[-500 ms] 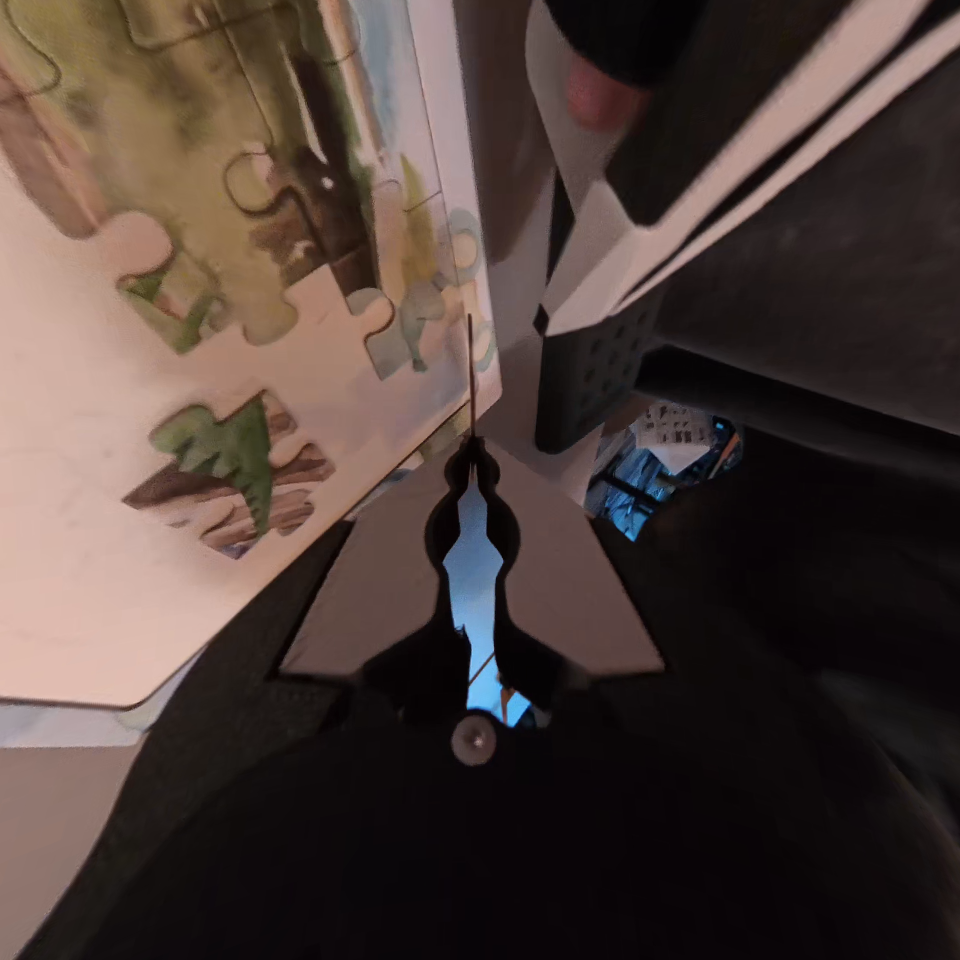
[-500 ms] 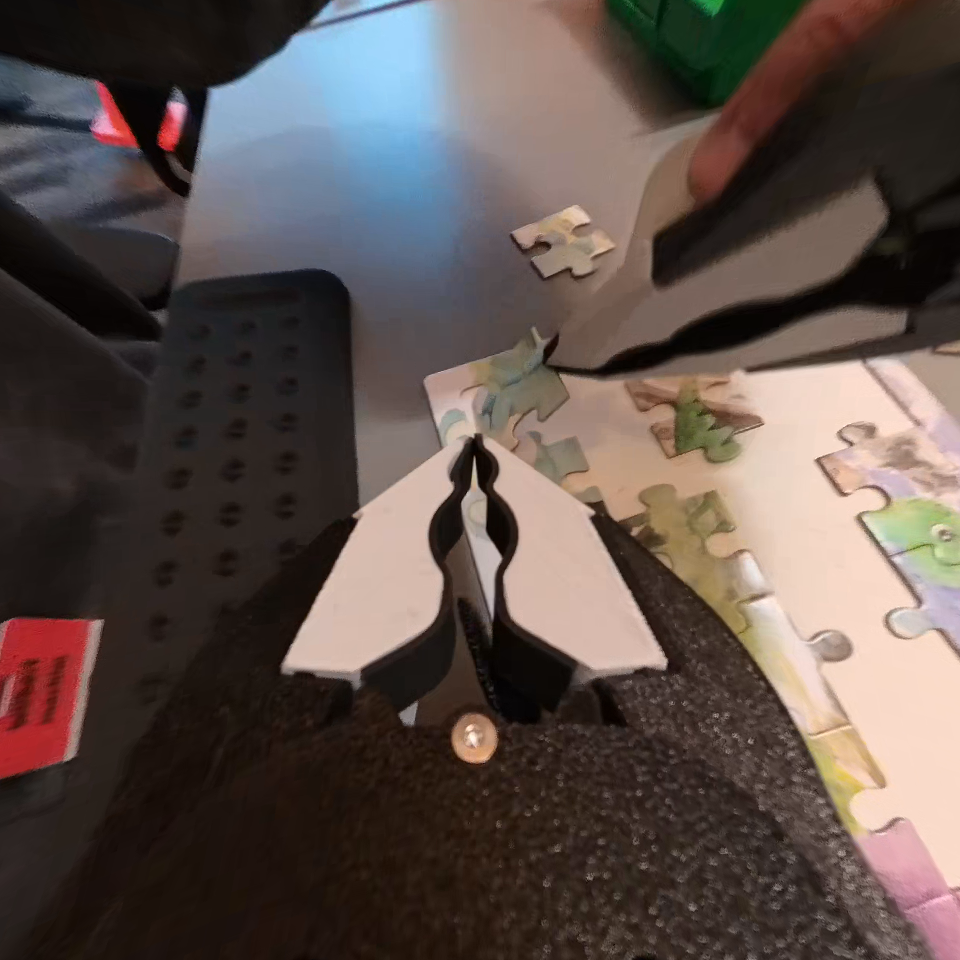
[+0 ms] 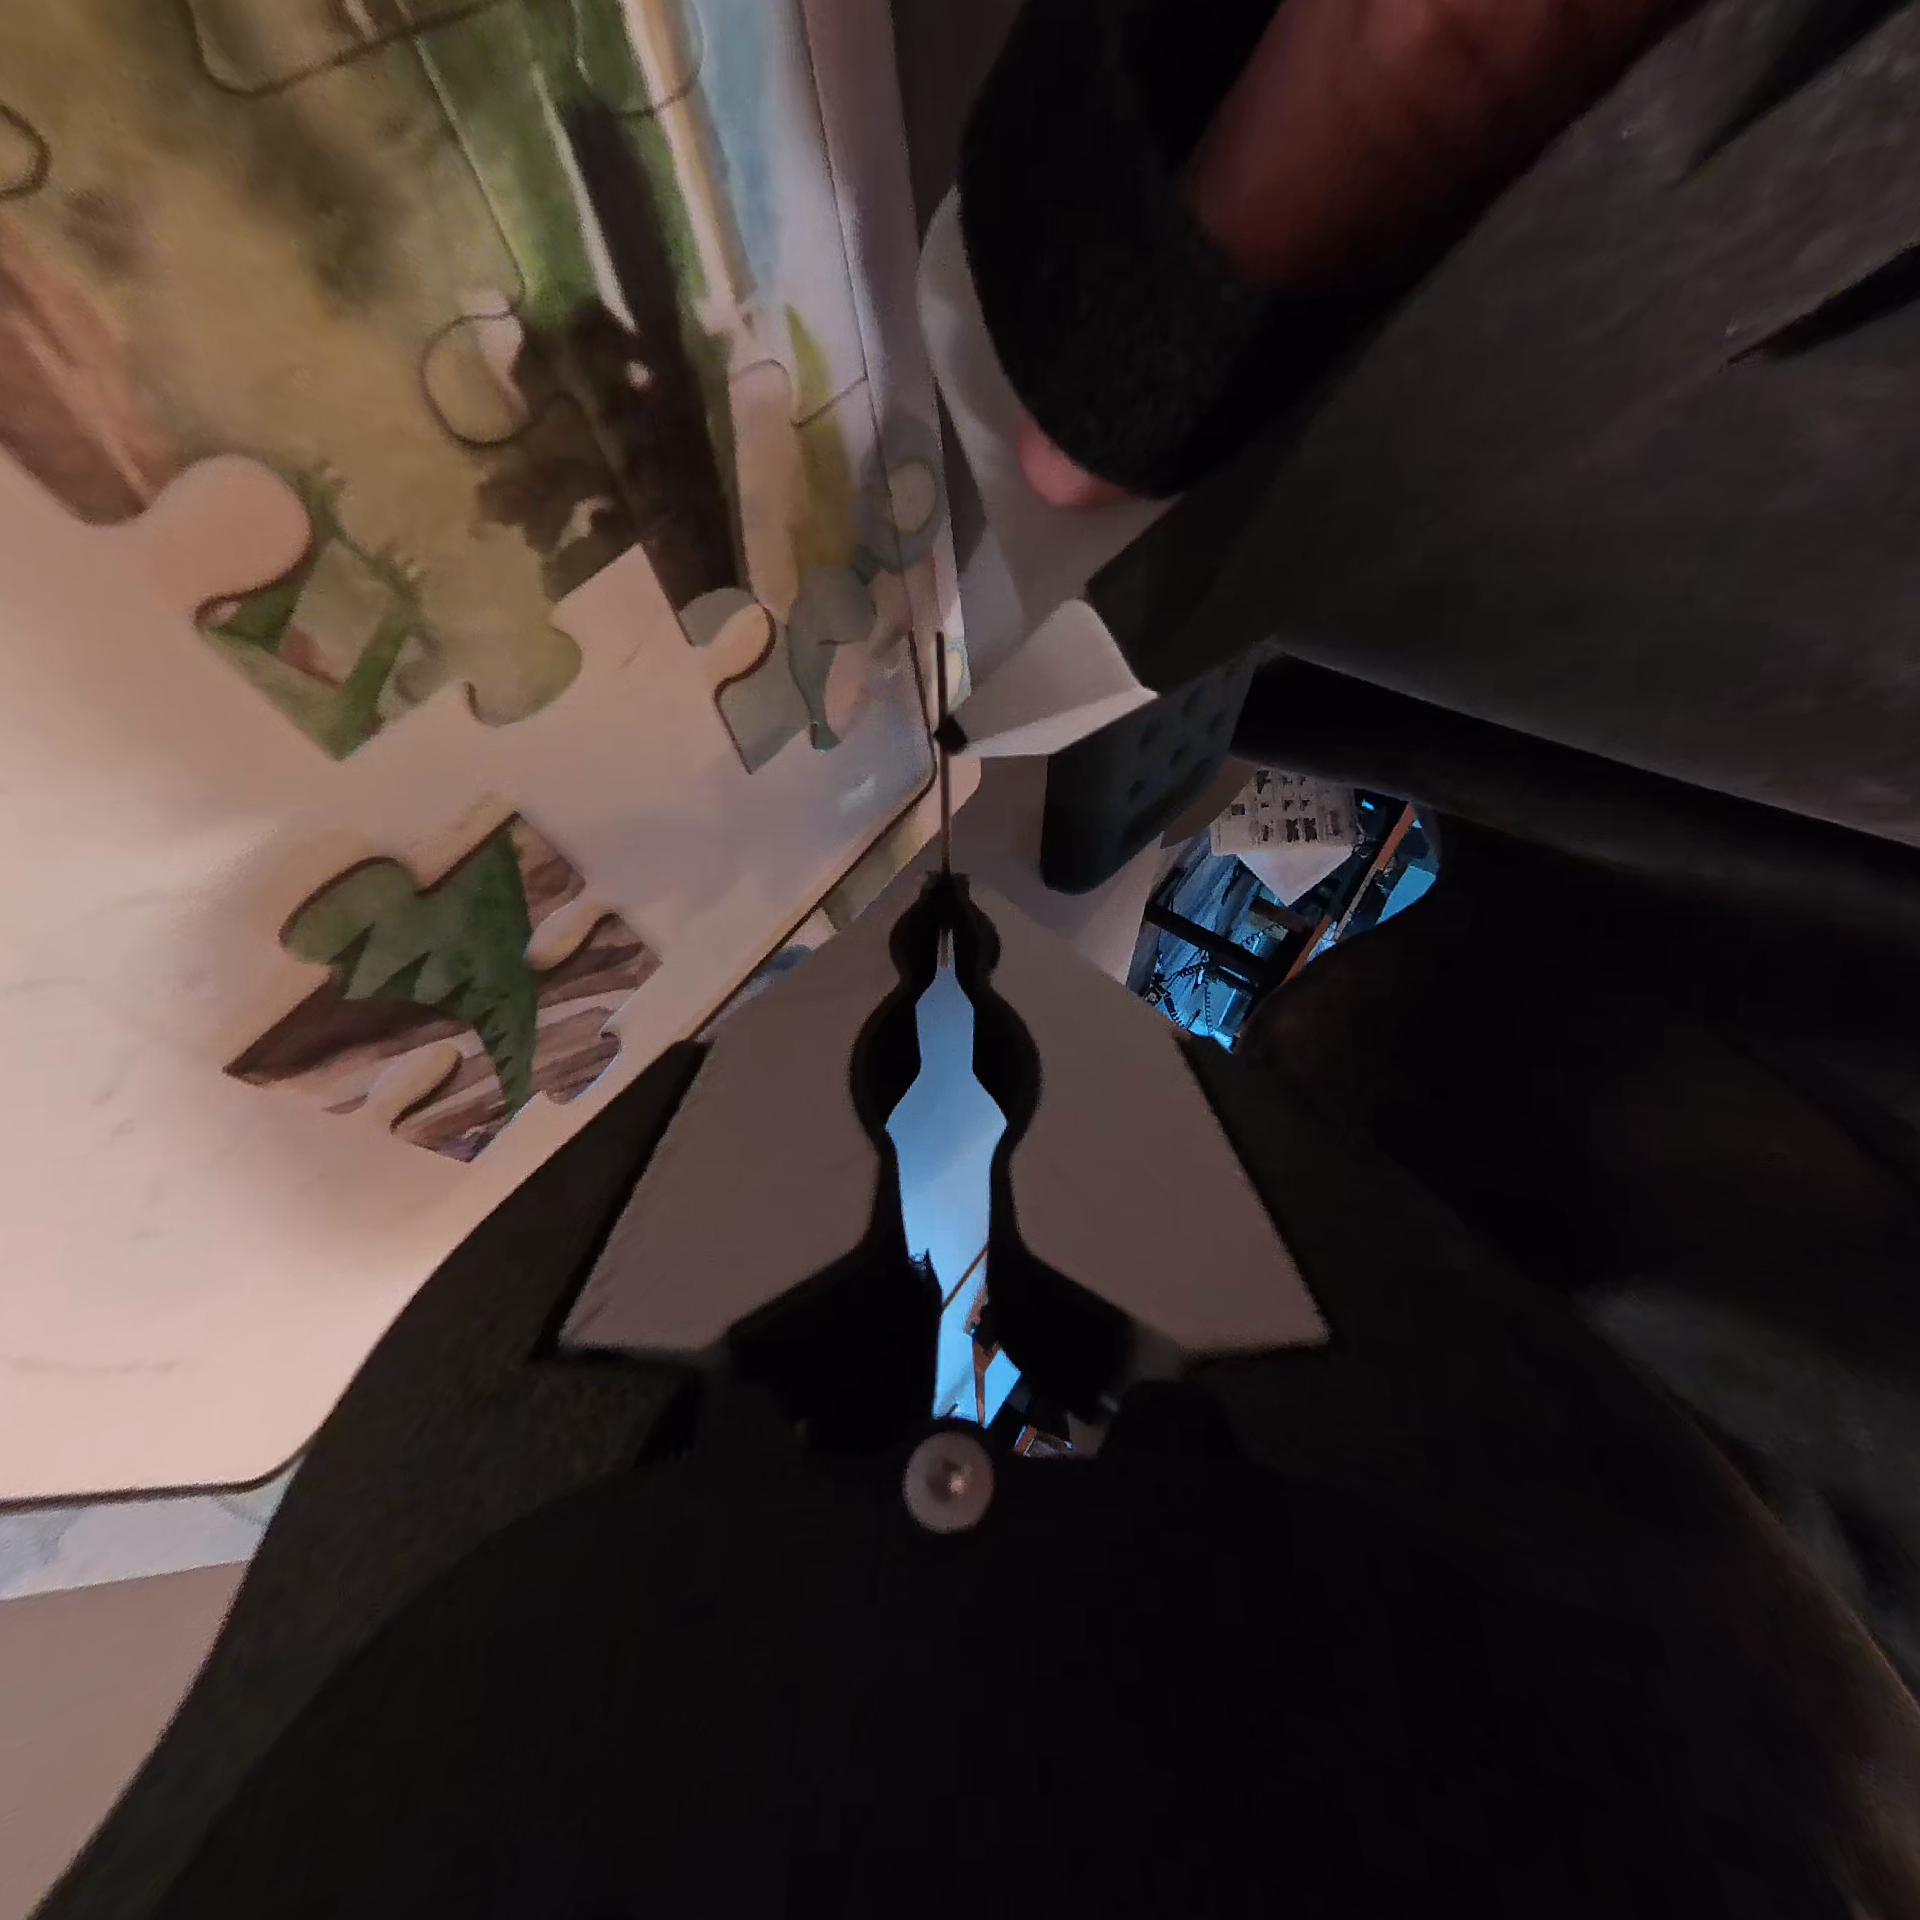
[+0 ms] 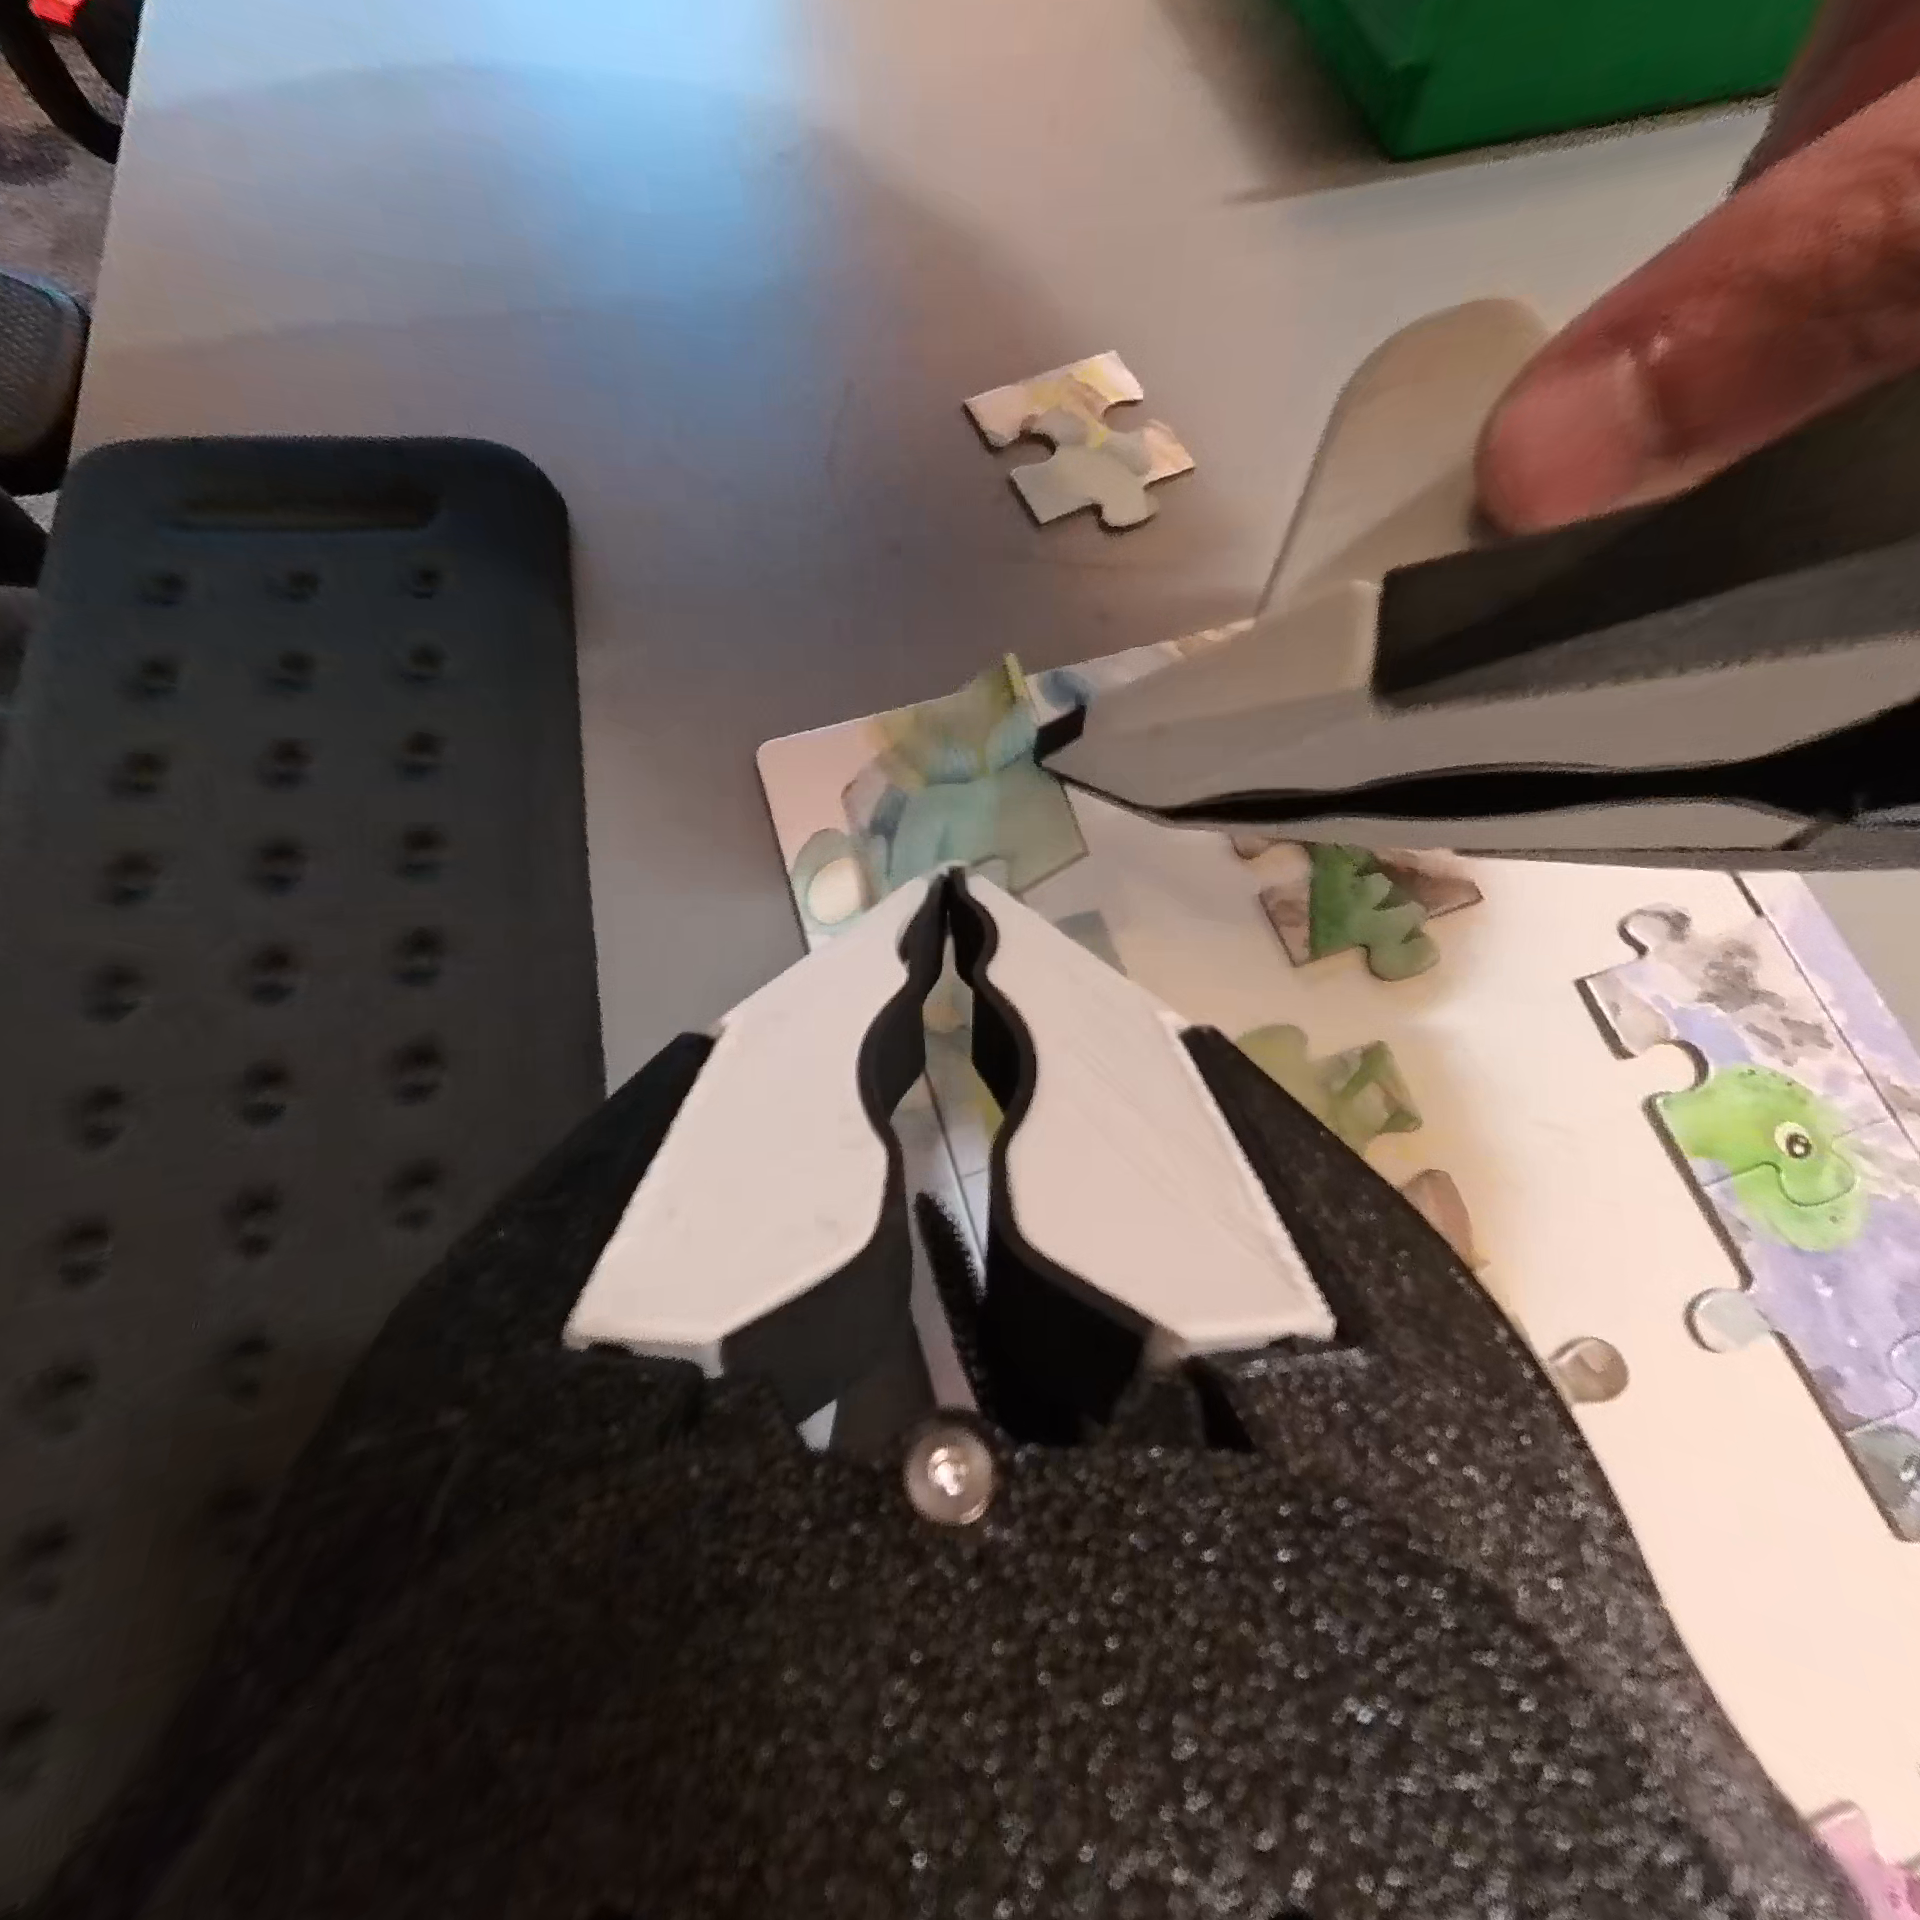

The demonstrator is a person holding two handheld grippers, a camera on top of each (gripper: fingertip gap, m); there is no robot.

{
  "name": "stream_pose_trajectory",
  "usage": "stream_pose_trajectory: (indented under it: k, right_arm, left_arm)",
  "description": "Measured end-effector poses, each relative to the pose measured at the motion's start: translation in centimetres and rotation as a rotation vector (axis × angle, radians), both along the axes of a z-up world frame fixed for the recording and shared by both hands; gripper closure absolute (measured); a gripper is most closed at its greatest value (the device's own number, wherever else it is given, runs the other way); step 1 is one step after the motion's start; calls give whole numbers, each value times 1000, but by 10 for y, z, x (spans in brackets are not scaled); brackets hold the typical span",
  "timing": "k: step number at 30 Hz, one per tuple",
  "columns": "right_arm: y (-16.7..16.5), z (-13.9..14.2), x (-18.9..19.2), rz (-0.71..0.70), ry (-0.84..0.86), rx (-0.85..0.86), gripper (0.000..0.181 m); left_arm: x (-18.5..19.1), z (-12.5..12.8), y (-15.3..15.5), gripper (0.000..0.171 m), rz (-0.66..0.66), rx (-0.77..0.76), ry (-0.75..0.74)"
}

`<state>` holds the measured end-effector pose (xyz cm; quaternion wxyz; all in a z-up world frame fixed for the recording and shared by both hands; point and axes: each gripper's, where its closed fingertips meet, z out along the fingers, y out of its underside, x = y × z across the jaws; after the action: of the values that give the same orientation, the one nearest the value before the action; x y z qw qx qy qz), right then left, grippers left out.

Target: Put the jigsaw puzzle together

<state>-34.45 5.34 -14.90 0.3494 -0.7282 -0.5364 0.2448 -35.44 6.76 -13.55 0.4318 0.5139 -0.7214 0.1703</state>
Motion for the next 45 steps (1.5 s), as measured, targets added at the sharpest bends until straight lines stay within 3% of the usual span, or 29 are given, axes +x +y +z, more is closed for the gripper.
stream_pose_trajectory:
  k: [24, 28, 34, 38, 42, 45]
  right_arm:
    - [1, -12, -5, -5, -32, -35, 181]
    - [1, -17, -5, -5, -54, -35, 181]
    - [1, -17, -5, -6, -35, -73, 181]
    - [1, -16, -4, -4, -41, -65, 181]
    - [1, 1, 7, -34, 46, -97, 181]
    - [3, -8, 14, -51, 8, -121, 181]
  left_arm:
    - [3, -22, 9, 166, -44, 96, 27]
    - [8, -20, 17, 148, -5, 147, -11]
    - [25, 11, 32, 153, 198, 234, -299]
    - [5, 8, 36, 166, 395, 466, -516]
    - [-20, -2, -4, 171, 693, 510, -669]
    - [-27, -10, -22, 171, 866, 574, -751]
